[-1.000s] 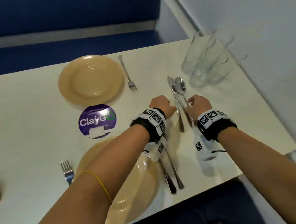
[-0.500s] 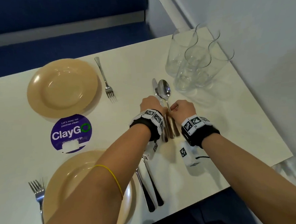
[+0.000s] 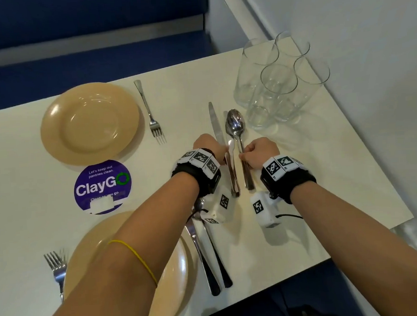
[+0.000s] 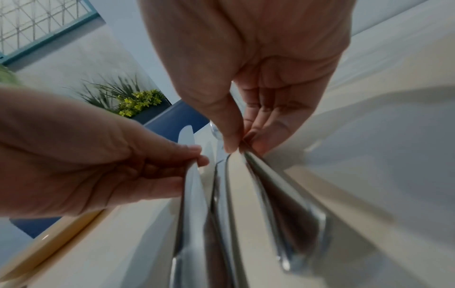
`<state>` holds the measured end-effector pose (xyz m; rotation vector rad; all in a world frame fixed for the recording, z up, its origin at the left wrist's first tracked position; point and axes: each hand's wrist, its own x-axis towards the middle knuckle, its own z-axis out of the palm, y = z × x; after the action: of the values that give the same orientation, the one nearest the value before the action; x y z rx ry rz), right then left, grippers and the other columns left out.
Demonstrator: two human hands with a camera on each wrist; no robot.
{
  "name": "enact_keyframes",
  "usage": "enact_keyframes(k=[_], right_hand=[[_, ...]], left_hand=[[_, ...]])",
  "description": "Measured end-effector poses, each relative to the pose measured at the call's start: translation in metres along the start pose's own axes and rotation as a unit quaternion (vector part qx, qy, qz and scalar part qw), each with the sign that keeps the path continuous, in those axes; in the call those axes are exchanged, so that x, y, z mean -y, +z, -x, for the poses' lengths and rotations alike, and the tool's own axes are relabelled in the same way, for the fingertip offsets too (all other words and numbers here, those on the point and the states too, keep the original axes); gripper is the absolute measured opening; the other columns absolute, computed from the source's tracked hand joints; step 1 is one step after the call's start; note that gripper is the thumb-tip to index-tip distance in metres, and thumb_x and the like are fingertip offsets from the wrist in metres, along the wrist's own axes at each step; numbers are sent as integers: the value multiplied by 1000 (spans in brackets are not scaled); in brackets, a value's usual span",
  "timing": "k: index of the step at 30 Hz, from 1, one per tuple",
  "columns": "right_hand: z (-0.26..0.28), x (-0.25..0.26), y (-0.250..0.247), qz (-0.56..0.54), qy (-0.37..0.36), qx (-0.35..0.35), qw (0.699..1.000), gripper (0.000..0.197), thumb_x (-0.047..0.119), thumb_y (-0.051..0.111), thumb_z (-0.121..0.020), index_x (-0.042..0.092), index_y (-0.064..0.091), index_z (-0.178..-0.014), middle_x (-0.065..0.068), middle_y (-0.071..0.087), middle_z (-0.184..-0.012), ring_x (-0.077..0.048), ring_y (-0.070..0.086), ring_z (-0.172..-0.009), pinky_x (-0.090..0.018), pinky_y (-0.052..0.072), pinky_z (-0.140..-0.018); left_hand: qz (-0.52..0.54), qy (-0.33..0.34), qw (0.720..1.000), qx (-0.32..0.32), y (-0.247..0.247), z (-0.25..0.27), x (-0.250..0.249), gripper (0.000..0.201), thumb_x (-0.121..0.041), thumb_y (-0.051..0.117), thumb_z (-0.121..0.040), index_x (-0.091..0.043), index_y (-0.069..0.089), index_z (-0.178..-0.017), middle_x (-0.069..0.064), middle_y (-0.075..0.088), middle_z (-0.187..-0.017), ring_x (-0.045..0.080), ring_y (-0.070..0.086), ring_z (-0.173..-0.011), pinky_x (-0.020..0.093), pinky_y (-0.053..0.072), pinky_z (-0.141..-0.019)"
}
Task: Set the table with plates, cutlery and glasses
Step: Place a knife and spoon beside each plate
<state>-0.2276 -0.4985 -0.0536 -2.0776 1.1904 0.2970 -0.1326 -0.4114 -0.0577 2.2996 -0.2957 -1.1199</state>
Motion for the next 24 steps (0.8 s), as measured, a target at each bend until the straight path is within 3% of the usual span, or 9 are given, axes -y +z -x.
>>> enact_keyframes(k=[2,4,8,10,13,16,20,22,24], right_hand=[[7,8,2,4,-15,-13,1000,7,20,66,-84,14,68,-86,-7,71,-98,-24,65,-96,-28,49,-85],[13,20,5,-3,-38,-27,999,14,21,66,-83,13,68,-95,-5,70,-99,-22,64,-97,-29,49,-88],[28,63,21,-75,-85,-13,993,19,18,68,-82,9,66,-99,-4,64,-86,-24,66,-89,-35,53,-88],[39,91,32,-124,-112,6,986,16,14,68,-83,7,63,-97,-3,62,-77,-25,67,-78,-36,58,-78],[61,136,56,-179,-139,48,973,10,8,67,-85,10,58,-82,-1,59,-69,-16,63,-62,-25,59,-65],[83,179,91,-207,-156,82,962,19,5,65,-86,13,54,-73,-2,60,-67,-8,64,-50,-19,58,-57],[117,233,150,-237,-164,121,950,19,4,66,-85,10,53,-73,-7,61,-69,-11,65,-53,-24,59,-62],[137,260,180,-258,-161,141,942,21,5,65,-85,11,52,-70,-8,62,-72,-15,63,-62,-28,58,-68],[151,283,208,-240,-161,134,948,26,11,69,-84,12,50,-66,-7,62,-70,-18,64,-64,-29,58,-70]], left_hand=[[46,7,999,6,-11,5,7,26,-23,61,-88,-10,59,-65,10,70,-81,21,66,-70,22,52,-59],[97,20,995,-2,-26,12,15,26,-19,57,-91,-9,62,-68,10,68,-84,24,68,-78,25,54,-67],[177,35,983,-43,-63,34,39,36,-20,41,-99,8,59,-115,24,63,-119,34,65,-100,39,56,-85],[188,43,979,-69,-82,45,56,39,-20,37,-101,8,56,-120,26,60,-122,32,67,-88,36,57,-78],[203,53,974,-90,-113,63,87,35,-15,35,-101,7,54,-120,20,62,-111,13,57,-52,21,50,-52],[219,56,968,-109,-148,79,128,30,-13,30,-102,-1,58,-100,12,60,-80,14,56,-49,22,45,-50],[253,58,960,-108,-196,98,189,39,-20,31,-102,-1,61,-87,19,63,-72,17,57,-45,27,50,-46],[231,55,961,-140,-221,105,223,40,-24,35,-101,6,62,-99,31,65,-87,31,63,-58,30,49,-50],[178,63,968,-166,-249,108,254,42,-26,37,-100,8,61,-105,32,63,-106,45,64,-91,43,55,-71]])
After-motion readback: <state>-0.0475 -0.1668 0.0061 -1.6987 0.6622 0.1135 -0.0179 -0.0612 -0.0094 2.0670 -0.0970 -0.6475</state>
